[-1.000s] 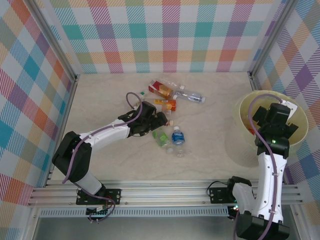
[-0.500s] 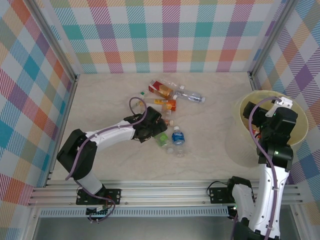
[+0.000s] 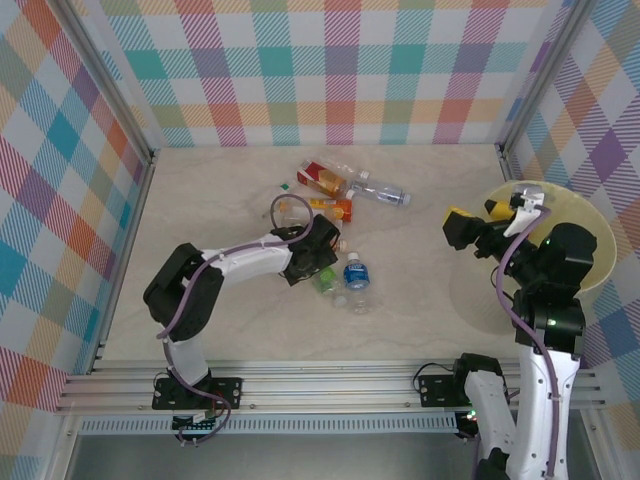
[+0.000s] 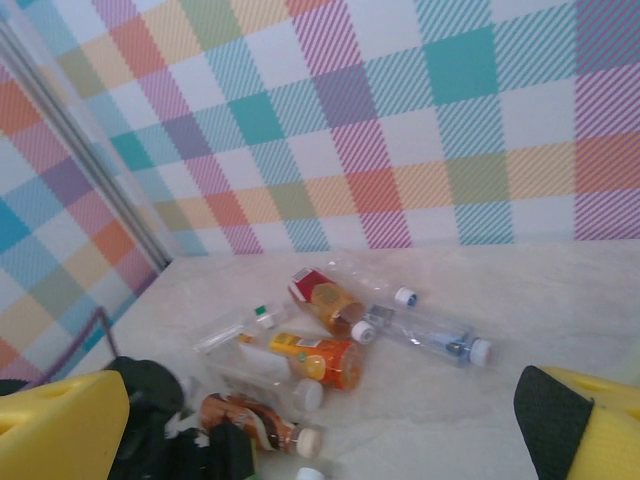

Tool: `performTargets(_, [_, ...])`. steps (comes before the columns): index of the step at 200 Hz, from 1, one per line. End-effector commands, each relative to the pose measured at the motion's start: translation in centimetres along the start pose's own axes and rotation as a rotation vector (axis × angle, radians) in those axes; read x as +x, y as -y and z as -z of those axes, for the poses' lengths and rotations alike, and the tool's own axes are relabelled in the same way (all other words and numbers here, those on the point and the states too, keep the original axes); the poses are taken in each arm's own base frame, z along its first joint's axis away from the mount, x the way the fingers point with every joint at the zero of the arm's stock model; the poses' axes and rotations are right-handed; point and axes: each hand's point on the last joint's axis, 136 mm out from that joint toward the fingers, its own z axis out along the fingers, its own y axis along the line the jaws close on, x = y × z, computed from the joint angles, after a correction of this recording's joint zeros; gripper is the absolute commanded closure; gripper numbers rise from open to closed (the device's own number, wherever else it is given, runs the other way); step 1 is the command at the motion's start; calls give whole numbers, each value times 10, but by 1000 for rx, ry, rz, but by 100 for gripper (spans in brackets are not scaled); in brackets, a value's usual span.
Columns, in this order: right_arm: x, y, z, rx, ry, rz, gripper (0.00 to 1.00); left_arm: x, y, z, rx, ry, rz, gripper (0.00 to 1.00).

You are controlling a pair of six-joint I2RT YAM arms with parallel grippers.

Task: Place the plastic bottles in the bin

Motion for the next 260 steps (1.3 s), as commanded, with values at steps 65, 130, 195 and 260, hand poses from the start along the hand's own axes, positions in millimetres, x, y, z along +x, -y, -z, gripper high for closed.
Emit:
performTargets(65, [3,-26,-17,-139,-35,19,0,4,-1,-18,-41,16,-18,37])
performTargets(130, [4,-56,-35,-264,-70,18,0,-9,6,2,50,87,-66,54])
performTargets(195, [9,-69,-60,-281,-127,3,0,-34,18,46,160,216,-153,62])
performTargets(260, [23,-108,-88,-349,-220,67,0,-70,53,119,326,350,-252,64])
